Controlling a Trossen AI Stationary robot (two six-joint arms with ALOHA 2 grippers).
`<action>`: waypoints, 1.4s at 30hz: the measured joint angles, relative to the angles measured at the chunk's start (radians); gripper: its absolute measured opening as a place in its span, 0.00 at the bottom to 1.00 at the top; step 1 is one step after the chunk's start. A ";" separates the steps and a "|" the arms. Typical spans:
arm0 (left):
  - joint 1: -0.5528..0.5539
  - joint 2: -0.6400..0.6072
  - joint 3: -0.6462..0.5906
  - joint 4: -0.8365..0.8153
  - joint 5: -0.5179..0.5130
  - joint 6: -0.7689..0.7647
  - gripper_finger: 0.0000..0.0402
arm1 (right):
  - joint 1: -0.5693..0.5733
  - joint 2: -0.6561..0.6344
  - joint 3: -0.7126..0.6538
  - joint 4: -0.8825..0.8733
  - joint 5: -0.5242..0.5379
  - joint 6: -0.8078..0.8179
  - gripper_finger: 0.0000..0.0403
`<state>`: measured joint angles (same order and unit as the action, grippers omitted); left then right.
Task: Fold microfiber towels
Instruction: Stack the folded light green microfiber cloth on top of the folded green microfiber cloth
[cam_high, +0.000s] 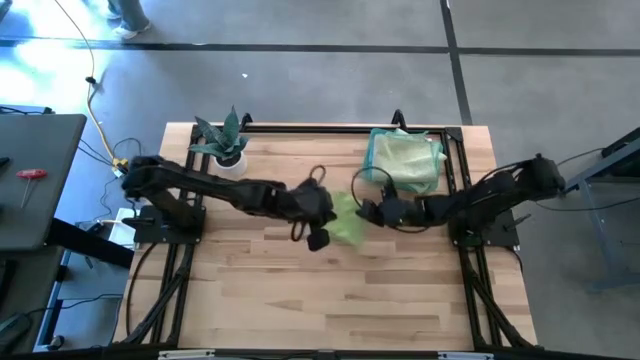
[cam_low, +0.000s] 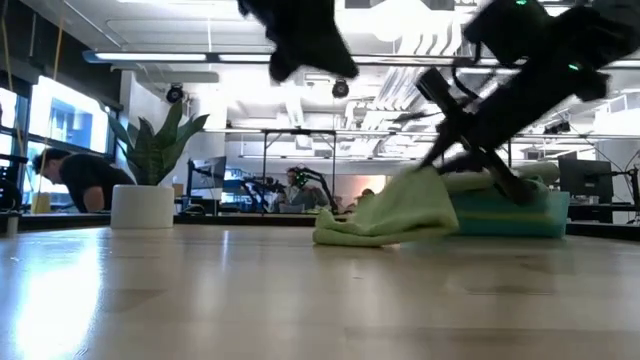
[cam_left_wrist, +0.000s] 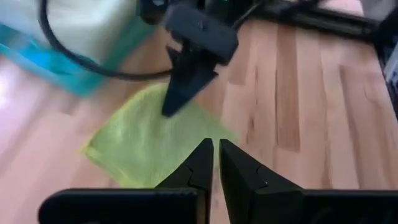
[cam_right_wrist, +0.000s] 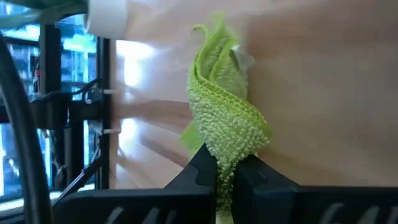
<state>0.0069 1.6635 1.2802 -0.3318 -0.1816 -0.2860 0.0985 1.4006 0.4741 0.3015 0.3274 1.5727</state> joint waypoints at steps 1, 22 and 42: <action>0.004 -0.024 0.000 -0.001 -0.017 0.012 0.05 | -0.022 -0.013 0.020 -0.027 -0.020 -0.037 0.00; 0.132 -0.292 0.001 -0.083 -0.204 0.195 0.05 | -0.581 -0.047 0.692 -1.047 -0.274 -0.836 0.00; 0.199 -0.295 0.000 -0.058 -0.212 0.176 0.05 | -0.840 -0.047 0.781 -1.445 -0.145 -1.100 0.00</action>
<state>0.2054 1.3682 1.2800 -0.3895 -0.3939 -0.1104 -0.7415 1.3540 1.2551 -1.1440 0.1824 0.4729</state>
